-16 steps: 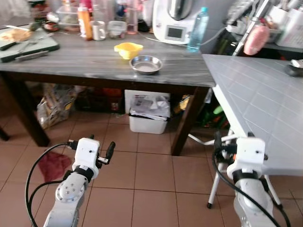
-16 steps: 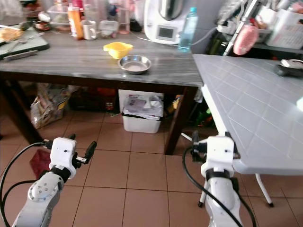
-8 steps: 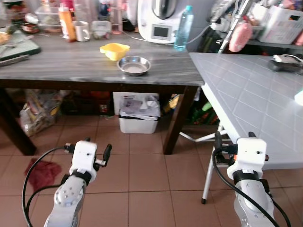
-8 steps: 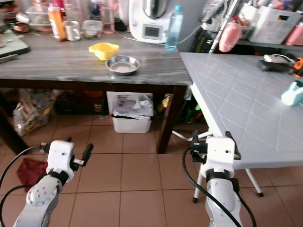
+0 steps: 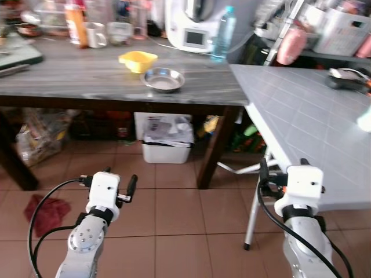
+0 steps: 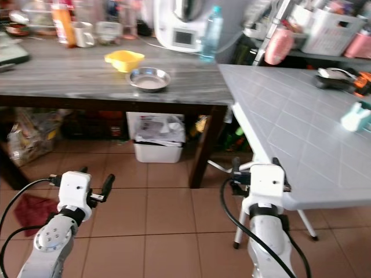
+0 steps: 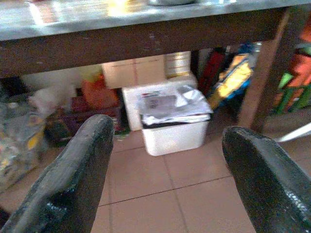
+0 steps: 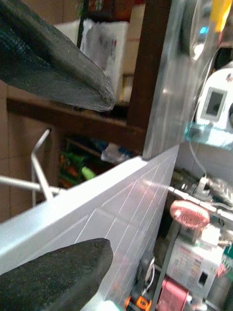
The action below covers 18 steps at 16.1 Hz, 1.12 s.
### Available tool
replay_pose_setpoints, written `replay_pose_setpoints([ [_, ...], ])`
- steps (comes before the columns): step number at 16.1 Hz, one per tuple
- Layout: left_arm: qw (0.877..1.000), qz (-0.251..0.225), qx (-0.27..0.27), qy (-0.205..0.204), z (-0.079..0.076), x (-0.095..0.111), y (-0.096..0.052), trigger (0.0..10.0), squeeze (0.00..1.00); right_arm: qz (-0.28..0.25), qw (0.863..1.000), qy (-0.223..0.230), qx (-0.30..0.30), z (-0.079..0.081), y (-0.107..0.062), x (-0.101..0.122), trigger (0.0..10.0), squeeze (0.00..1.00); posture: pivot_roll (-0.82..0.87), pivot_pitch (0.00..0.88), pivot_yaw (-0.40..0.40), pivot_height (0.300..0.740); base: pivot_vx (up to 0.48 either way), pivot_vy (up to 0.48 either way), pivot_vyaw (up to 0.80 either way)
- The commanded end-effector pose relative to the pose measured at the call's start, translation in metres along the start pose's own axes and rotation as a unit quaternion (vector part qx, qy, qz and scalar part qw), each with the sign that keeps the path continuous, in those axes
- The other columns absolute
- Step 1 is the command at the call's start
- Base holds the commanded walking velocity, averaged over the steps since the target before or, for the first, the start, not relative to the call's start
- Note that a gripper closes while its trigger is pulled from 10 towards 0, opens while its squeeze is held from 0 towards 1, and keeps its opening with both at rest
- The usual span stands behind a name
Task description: Setting the table
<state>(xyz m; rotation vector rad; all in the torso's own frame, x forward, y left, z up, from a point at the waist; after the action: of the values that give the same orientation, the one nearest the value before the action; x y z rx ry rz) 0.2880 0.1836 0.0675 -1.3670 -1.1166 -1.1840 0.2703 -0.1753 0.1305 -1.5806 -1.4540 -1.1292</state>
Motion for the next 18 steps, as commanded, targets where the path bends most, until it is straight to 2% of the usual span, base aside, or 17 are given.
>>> replay_pose_setpoints([
  [1, 1.0, -0.01, -0.007, 0.007, -0.007, 0.005, 0.005, 10.0, 0.0, 0.012, 1.0, -0.003, -0.006, -0.002, -0.001, -0.007, 10.0, 0.0, 0.19, 0.035, -0.103, 0.74, 0.0, 0.0, 0.0],
  [2, 1.0, -0.01, -0.011, 0.007, -0.011, 0.004, 0.008, 10.0, 0.0, 0.015, 1.0, -0.001, -0.005, 0.001, 0.0, -0.009, 10.0, 0.0, 0.19, 0.025, -0.098, 0.74, 0.0, 0.0, 0.0],
  [5, 1.0, -0.015, -0.009, 0.002, -0.01, 0.009, 0.014, 10.0, 0.0, 0.011, 1.0, 0.006, -0.006, 0.004, 0.003, -0.007, 10.0, 0.0, 0.19, 0.021, -0.086, 0.74, 0.0, 0.0, 0.0],
  [8, 1.0, -0.009, 0.007, 0.001, 0.0, 0.008, 0.013, 10.0, 0.0, 0.012, 1.0, 0.006, -0.008, 0.0, 0.001, -0.01, 10.0, 0.0, 0.18, 0.027, -0.08, 0.74, 0.0, 0.0, 0.0],
  [9, 1.0, -0.007, 0.018, 0.01, 0.005, 0.005, 0.013, 10.0, 0.0, 0.012, 1.0, 0.006, -0.007, 0.0, -0.001, -0.01, 10.0, 0.0, 0.18, 0.03, -0.079, 0.74, 0.0, 0.0, 0.0],
  [12, 1.0, -0.013, 0.019, 0.02, 0.004, 0.006, 0.012, 10.0, 0.0, 0.014, 1.0, 0.006, -0.004, 0.002, -0.004, -0.011, 10.0, 0.0, 0.18, 0.041, -0.079, 0.74, 0.0, 0.0, 0.0],
  [15, 0.998, -0.02, -0.015, 0.051, -0.003, 0.008, 0.015, 10.0, 0.0, 0.014, 1.0, 0.005, 0.006, 0.005, -0.005, -0.011, 10.0, 0.0, 0.17, 0.054, -0.082, 0.74, 0.0, 0.0, 0.0],
  [18, 0.996, -0.019, -0.03, 0.08, 0.009, 0.013, 0.026, 10.0, 0.0, 0.008, 1.0, 0.007, 0.013, 0.005, -0.006, -0.009, 10.0, 0.0, 0.17, 0.06, -0.083, 0.74, 0.0, 0.0, 0.0],
])
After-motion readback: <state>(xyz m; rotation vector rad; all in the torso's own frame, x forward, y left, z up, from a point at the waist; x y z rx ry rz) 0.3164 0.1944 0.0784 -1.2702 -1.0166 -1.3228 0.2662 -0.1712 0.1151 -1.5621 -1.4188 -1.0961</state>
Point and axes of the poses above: a point about 5 cm out from each wrist's last joint towards the gripper, its own y axis pointing out of the wrist towards the gripper, its own x axis along the axis of the wrist's last joint, z = x × y, the point moved 3 cm from there along y, pointing out of the wrist towards the gripper, and after that the axes turned 14 degrees about -y, right-handed, at the moved point
